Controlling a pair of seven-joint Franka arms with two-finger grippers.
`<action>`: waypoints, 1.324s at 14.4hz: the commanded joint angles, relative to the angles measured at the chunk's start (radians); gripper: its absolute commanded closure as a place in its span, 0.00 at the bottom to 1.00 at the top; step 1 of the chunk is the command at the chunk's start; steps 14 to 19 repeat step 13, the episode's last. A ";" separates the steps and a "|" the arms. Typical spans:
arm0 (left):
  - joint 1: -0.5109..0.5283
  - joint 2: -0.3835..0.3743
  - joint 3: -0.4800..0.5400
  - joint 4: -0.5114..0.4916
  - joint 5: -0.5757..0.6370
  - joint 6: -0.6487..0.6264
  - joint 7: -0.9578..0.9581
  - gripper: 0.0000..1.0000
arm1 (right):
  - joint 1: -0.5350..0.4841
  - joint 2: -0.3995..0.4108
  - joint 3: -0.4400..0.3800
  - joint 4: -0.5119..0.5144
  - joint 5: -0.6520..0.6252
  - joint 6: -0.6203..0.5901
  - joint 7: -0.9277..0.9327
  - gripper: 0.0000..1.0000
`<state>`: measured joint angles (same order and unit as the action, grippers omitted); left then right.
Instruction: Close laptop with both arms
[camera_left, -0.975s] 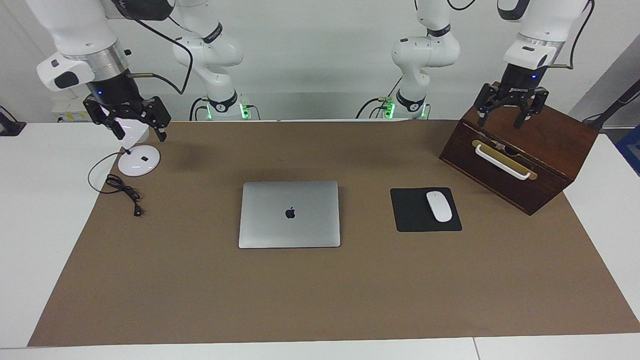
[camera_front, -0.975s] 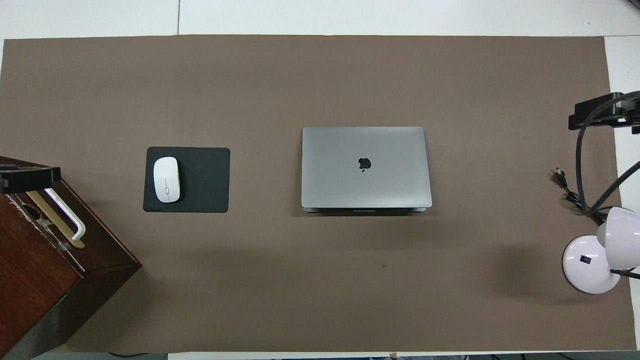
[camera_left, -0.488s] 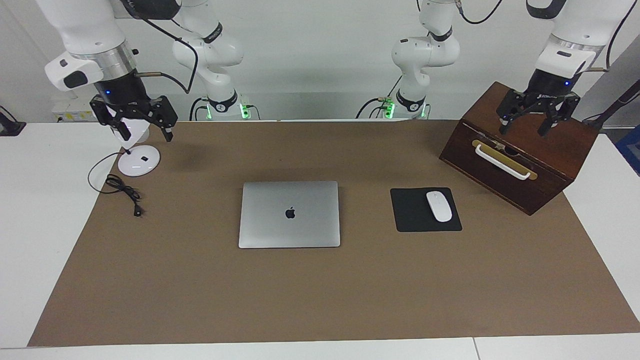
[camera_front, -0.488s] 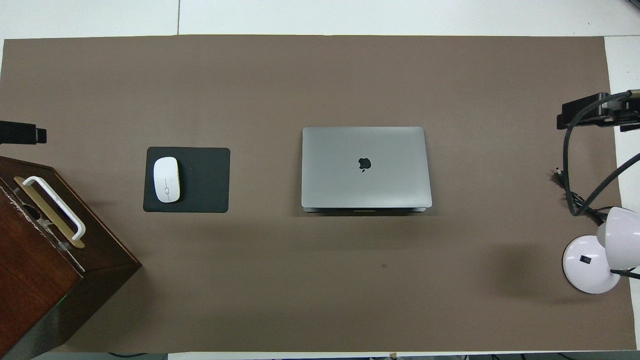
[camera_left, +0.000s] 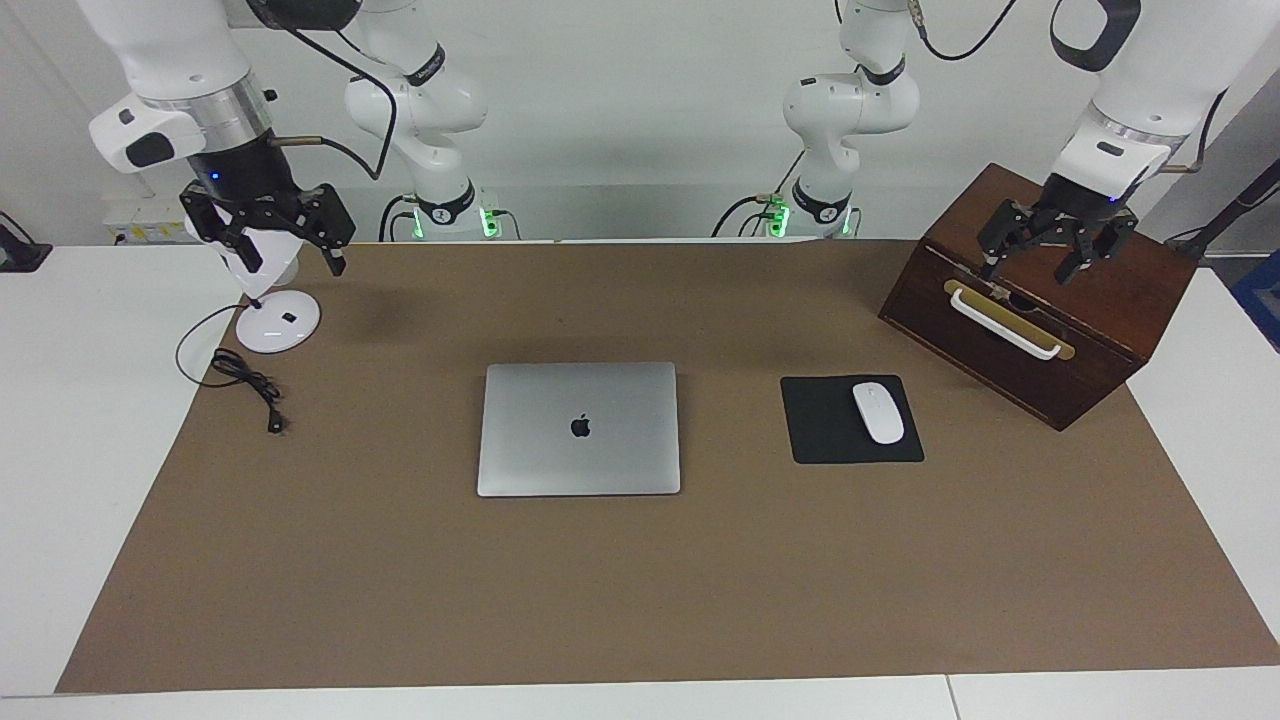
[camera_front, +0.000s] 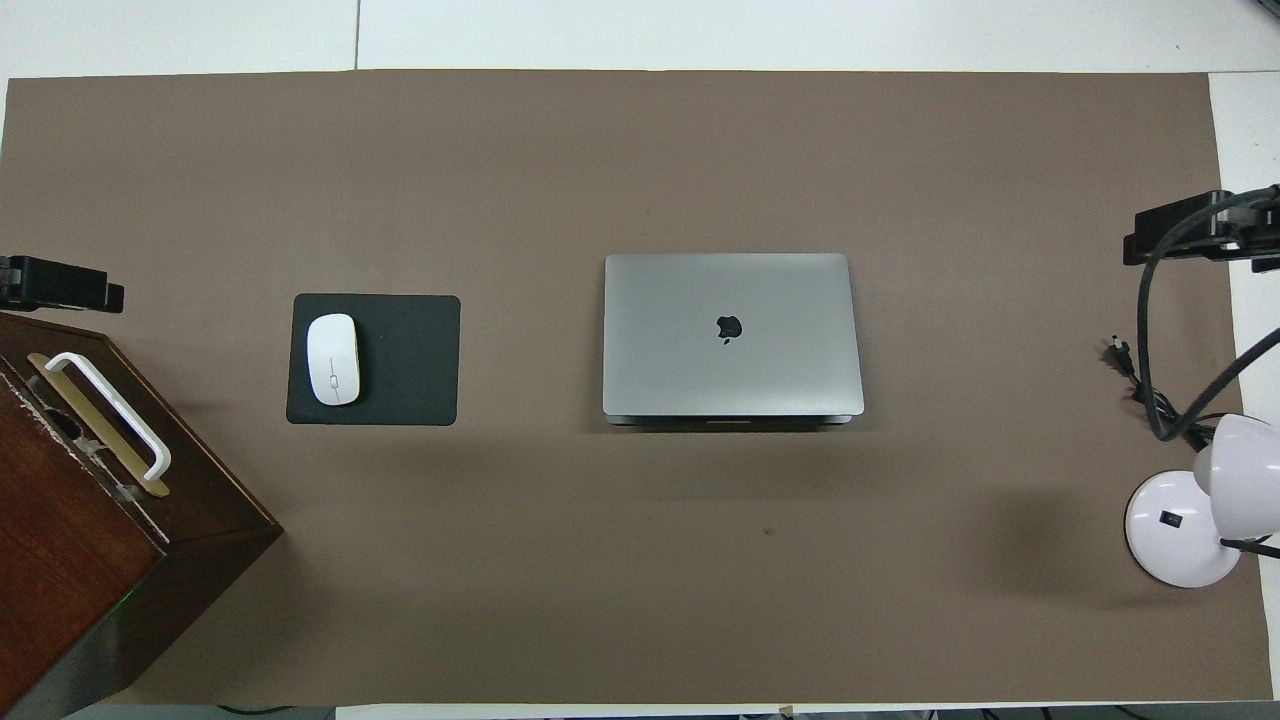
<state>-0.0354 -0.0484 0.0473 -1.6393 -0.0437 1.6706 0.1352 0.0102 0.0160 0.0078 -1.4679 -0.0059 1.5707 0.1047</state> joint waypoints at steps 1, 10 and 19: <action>0.006 0.002 -0.003 0.013 0.019 -0.015 0.004 0.00 | -0.009 -0.010 0.001 0.000 0.003 -0.018 0.007 0.00; 0.006 0.002 -0.003 0.010 0.019 -0.009 0.003 0.00 | -0.019 -0.019 -0.003 -0.003 -0.002 -0.073 0.007 0.00; 0.006 0.002 -0.003 0.009 0.019 -0.008 0.003 0.00 | -0.021 -0.018 -0.002 -0.002 -0.002 -0.084 0.007 0.00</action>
